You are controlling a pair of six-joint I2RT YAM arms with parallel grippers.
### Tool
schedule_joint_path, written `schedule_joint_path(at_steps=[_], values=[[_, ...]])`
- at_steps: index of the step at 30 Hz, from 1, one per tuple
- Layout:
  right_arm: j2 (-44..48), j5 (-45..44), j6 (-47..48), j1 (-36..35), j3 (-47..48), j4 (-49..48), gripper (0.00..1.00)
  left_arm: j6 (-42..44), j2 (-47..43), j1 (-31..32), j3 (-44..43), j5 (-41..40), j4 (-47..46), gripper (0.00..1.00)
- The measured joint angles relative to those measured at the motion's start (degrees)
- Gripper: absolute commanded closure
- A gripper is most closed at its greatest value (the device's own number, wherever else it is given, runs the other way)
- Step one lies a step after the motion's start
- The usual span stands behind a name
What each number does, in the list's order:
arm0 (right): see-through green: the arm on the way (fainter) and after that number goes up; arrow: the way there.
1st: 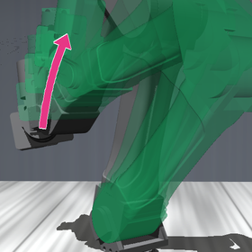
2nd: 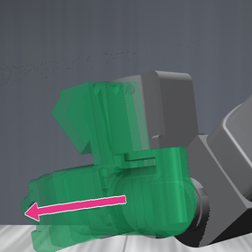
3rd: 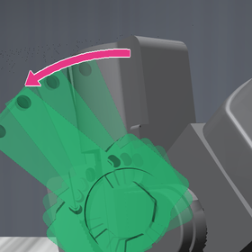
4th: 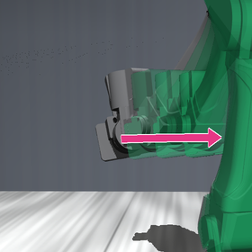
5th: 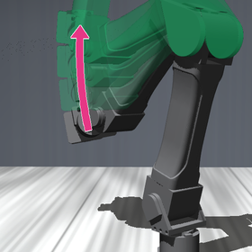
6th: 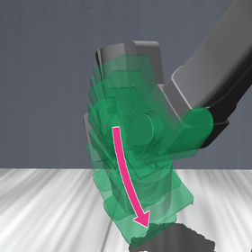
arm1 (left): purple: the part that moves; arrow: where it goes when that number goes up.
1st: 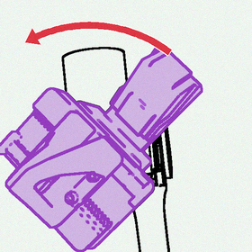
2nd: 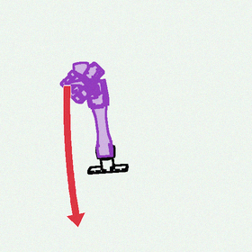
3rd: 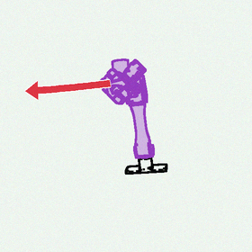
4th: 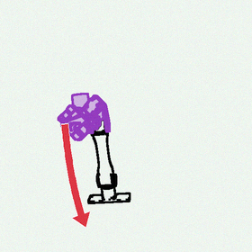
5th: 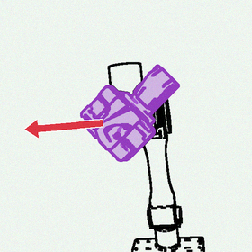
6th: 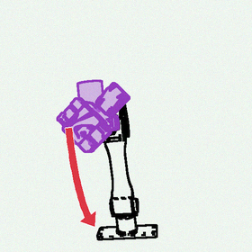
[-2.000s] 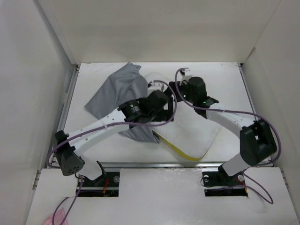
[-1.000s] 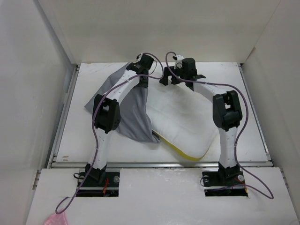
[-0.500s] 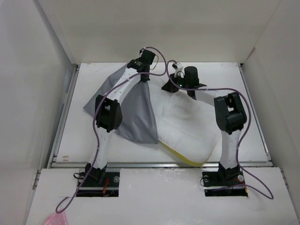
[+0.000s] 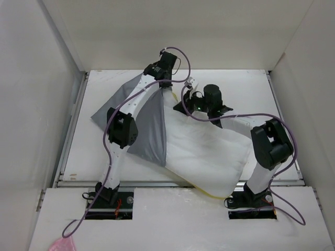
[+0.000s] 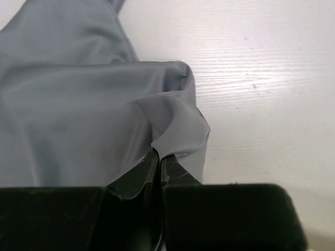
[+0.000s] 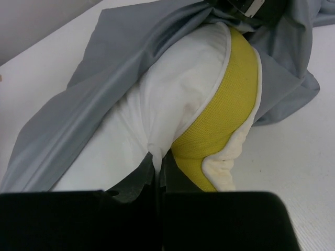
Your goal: Put the pillow into the pillowcase
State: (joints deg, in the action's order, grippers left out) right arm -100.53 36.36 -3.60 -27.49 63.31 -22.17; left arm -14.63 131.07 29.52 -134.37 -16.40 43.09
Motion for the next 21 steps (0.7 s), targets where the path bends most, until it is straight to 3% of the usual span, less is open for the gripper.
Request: schedule_joint_path(at_steps=[5,12,15,20,21], values=[[-1.0,-2.0,-0.6,-0.1,-0.5,-0.8,1.00,0.8,-2.4,2.2,0.0,3.0,-0.2,1.00],[-9.4,-1.6,-5.6,-2.1,3.5,-6.8,1.00,3.1,-13.0,5.8,1.6,6.1,-0.3,1.00],[-11.0,-1.9,-11.7,-2.8,3.7,-13.7,1.00,3.7,-16.0,6.4,3.7,7.1,-0.3,1.00],[-13.9,0.7,-25.9,-0.4,3.6,-26.6,1.00,3.1,-21.2,7.6,16.3,9.2,-6.5,1.00],[-14.3,1.0,-28.2,0.3,3.3,-28.5,1.00,2.7,-21.3,8.0,17.7,9.1,-7.1,0.94]])
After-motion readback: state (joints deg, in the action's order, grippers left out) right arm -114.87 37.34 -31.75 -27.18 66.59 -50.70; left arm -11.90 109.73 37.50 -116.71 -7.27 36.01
